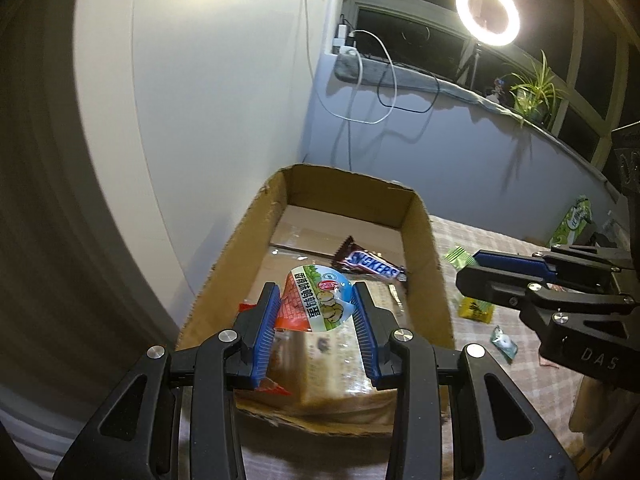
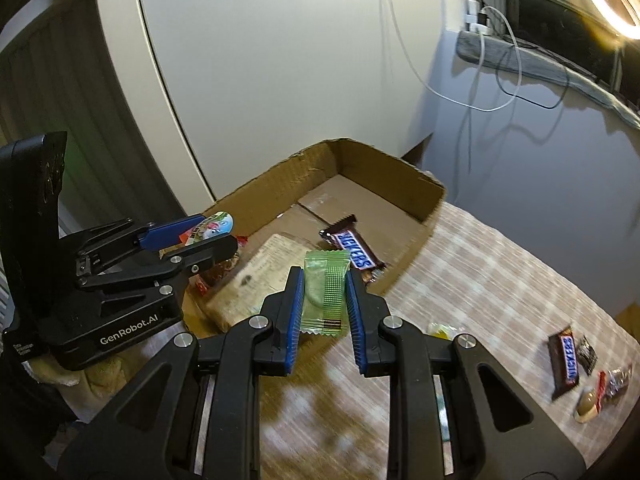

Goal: Organize snacks
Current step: 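Carry the round candy packet and green packet into the box and open both tools, then move both tools back over the remaining snacks on the table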

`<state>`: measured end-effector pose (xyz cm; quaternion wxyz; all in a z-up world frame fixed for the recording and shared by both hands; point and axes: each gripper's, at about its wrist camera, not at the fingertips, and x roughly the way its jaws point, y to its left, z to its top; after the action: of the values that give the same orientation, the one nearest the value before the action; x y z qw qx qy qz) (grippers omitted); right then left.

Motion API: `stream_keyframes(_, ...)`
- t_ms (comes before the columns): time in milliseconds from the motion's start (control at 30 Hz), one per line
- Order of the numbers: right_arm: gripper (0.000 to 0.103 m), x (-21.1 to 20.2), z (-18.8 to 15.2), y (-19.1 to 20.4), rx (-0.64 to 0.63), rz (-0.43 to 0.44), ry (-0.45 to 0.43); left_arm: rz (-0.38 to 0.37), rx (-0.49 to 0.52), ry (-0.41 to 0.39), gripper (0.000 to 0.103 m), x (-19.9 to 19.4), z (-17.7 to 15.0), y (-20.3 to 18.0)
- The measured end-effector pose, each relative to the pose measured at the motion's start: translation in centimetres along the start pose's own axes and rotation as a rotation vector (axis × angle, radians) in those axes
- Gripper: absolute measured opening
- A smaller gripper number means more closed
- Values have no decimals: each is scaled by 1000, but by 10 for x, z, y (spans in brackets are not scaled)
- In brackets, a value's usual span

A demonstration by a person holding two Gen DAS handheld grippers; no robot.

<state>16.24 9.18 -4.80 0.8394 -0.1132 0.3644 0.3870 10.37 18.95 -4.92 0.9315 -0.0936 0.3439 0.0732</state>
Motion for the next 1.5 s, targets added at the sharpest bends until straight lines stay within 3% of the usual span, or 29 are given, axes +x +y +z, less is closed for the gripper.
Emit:
stream_keyframes(633, 24, 32, 10, 11, -26, 22, 34, 22, -18, 3, 38, 8, 5, 14)
stream_keyframes(667, 26, 32, 10, 11, -28, 20, 33, 23, -18, 2, 38, 8, 6, 14)
stream_keyframes(733, 48, 31, 10, 12, -33, 17, 27, 27, -15, 3, 38, 8, 6, 14)
stream_keyframes(800, 58, 28, 10, 12, -38, 12, 16, 30, -18, -1, 44, 7, 7, 15)
stream_keyframes(900, 60, 26, 10, 12, -40, 6, 12, 33, -23, -12, 58, 6, 7, 15)
stream_keyframes(1033, 79, 22, 9, 10, -40, -14, 2, 44, -21, -21, 61, 4, 8, 15)
stream_keyframes(1167, 81, 18, 7, 5, -29, -24, -1, 43, -18, -24, 62, 2, 8, 13)
stream_keyframes(1267, 90, 13, 6, 1, -26, -35, -4, 40, -15, -29, 65, -1, 8, 10)
stream_keyframes(1500, 90, -4, -3, -8, -24, -59, -12, 32, -8, -45, 65, -10, 9, 0)
